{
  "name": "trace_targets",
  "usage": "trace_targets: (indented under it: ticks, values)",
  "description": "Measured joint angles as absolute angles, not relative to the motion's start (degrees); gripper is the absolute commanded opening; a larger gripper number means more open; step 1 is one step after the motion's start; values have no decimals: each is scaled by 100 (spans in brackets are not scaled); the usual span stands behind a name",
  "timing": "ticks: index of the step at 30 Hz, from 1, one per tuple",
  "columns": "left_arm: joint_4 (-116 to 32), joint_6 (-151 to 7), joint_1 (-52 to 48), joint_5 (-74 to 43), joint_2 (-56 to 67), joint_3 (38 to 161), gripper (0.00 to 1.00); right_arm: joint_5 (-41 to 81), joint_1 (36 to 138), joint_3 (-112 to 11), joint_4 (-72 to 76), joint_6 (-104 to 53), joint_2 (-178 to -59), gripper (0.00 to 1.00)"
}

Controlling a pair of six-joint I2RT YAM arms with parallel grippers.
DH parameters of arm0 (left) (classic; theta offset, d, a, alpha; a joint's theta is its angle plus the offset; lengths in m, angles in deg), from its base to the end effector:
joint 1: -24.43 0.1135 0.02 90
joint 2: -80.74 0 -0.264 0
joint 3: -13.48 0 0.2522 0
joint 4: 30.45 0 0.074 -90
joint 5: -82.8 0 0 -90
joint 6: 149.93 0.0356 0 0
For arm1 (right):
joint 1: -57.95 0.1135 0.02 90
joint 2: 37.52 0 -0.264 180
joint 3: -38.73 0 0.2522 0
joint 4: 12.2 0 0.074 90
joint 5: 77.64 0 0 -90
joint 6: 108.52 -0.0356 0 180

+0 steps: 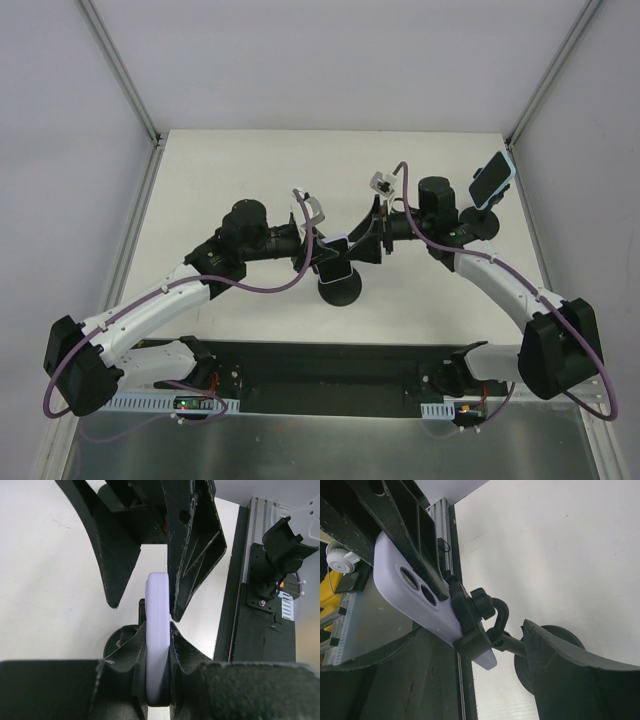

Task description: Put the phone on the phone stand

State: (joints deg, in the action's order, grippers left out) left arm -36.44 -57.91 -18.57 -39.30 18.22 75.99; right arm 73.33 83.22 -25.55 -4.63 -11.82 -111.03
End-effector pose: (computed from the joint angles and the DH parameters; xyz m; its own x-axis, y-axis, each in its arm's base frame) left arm 0.1728 -0.1870 0.3368 -0.0424 0.0804 -0.9959 0.9663 0.2564 -0.0205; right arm 0.2412 0.1483 0.2998 -0.1471 -0.1321 -0.9803 -0.9880 0.0666 0.1393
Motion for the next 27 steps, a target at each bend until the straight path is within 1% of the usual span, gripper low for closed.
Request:
trace_targets:
  ticks: [3, 4, 9, 10, 12, 13, 15, 16, 17, 18, 21, 24, 27]
  values:
    - [-3629, -5769, -1842, -4015, 1809, 7599, 0, 7377, 8506, -2653, -448, -1055, -11241, 67]
    - [-3622, -5771, -1822, -4037, 1802, 7599, 0, 7372, 8598, -2695, -446, -1009, -11282, 63]
    - [-3594, -5771, -1783, -4144, 1769, 7605, 0, 7416, 8814, -2791, -454, -870, -11433, 61]
    - [-3591, -5771, -1783, -4144, 1765, 7605, 0, 7436, 8814, -2800, -454, -856, -11457, 59]
    - [-3594, -5774, -1759, -4142, 1737, 7623, 0, 7475, 8814, -2828, -459, -828, -11508, 52]
    - [-3594, -5780, -1746, -4142, 1723, 7629, 0, 7471, 8814, -2844, -463, -789, -11527, 46]
    - [-3598, -5804, -1713, -4138, 1706, 7640, 0, 7462, 8814, -2850, -465, -688, -11540, 38]
    - [-3605, -5828, -1708, -4144, 1699, 7649, 0, 7451, 8812, -2850, -463, -671, -11540, 27]
    - [-3607, -5833, -1708, -4140, 1684, 7656, 0, 7451, 8812, -2850, -463, -660, -11545, 19]
    - [-3600, -5839, -1708, -4138, 1669, 7660, 0, 7446, 8810, -2850, -459, -664, -11545, 1]
    - [-3559, -5878, -1706, -4101, 1614, 7675, 0, 7350, 8805, -2850, -461, -692, -11543, 0]
    - [-3465, -5975, -1669, -4015, 1516, 7682, 0, 6979, 8821, -2697, -673, -953, -11418, 0]
    - [-3248, -6064, -1673, -3961, 1365, 7684, 0, 5995, 8910, -1877, -1506, -1527, -10753, 0]
